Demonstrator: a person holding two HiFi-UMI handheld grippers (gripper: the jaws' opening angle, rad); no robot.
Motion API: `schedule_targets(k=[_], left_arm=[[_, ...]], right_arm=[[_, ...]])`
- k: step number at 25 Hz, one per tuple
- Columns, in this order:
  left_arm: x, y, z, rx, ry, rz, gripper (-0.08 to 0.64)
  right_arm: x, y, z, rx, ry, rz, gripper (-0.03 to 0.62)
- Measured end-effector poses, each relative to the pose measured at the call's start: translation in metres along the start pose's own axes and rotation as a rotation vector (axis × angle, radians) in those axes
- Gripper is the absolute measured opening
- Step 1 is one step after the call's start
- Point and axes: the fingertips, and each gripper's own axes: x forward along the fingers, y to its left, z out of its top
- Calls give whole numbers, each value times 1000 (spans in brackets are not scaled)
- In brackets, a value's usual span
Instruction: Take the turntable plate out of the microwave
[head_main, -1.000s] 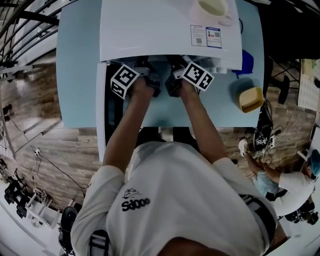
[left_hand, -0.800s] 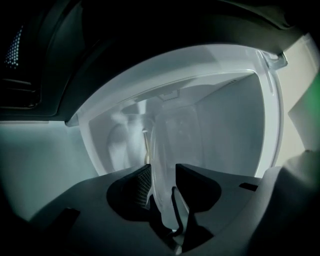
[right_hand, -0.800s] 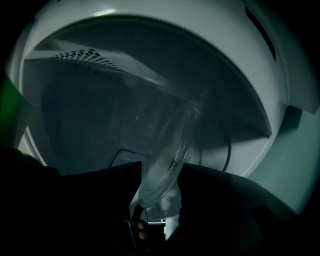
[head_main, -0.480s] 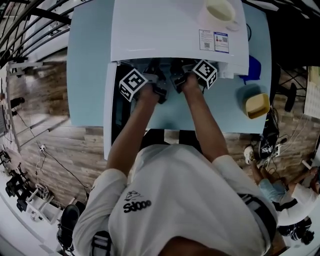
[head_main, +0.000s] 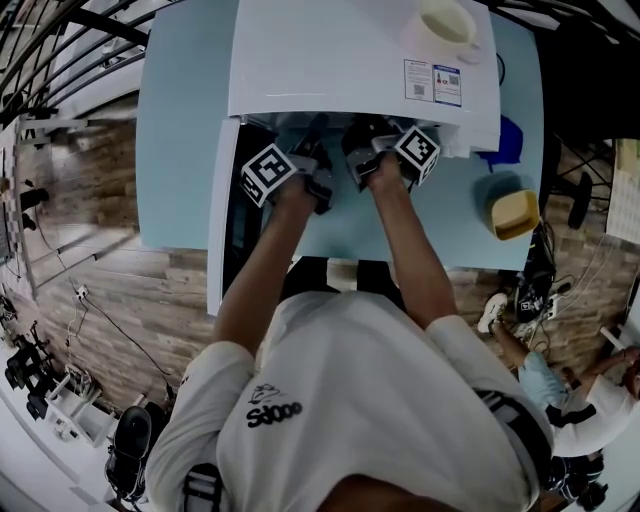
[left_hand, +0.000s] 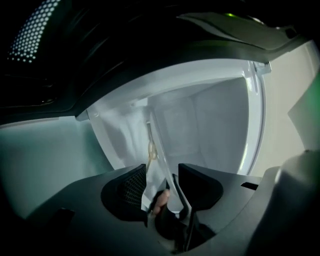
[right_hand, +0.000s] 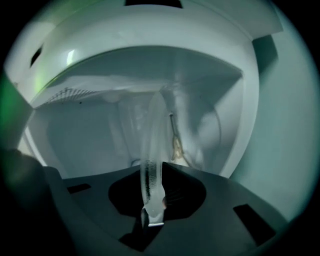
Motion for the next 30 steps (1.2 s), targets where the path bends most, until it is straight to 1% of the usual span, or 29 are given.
schedule_targets(k=[3,5,8,11,14,16,20,25,28,30], left_arm=[[0,0,7,7,-23,-3,198],[0,1,8,5,-34,-1,198],[-4,5,7,-6,-45,23,197],[-11,8,2,6,-40,31,192],[-21,11,-10,22,7,40,146],[-27,13,-17,28,30,48,95],[-43,11,-26,31,51,42,91],[-73,9,-40,7,55,24,84],[-87,2,-47,39,50,-3,81],[-97,-9,-49,67,27,-35,76]], right_arm=[[-6,4,-13,-19,34,-8,25],[-13,3,-20,-22,48,5,25],[-26,3,-24,-23,43,10,26],[-39,2,-26,-40,34,3,25],[-50,4,-33,-53,26,-2,26],[-59,3,-37,-53,13,-6,26],[-75,2,-49,-64,-7,-9,26],[-99,7,-70,-91,-19,19,26],[-116,9,-78,-105,-9,33,26],[-126,13,-82,-112,5,48,26]])
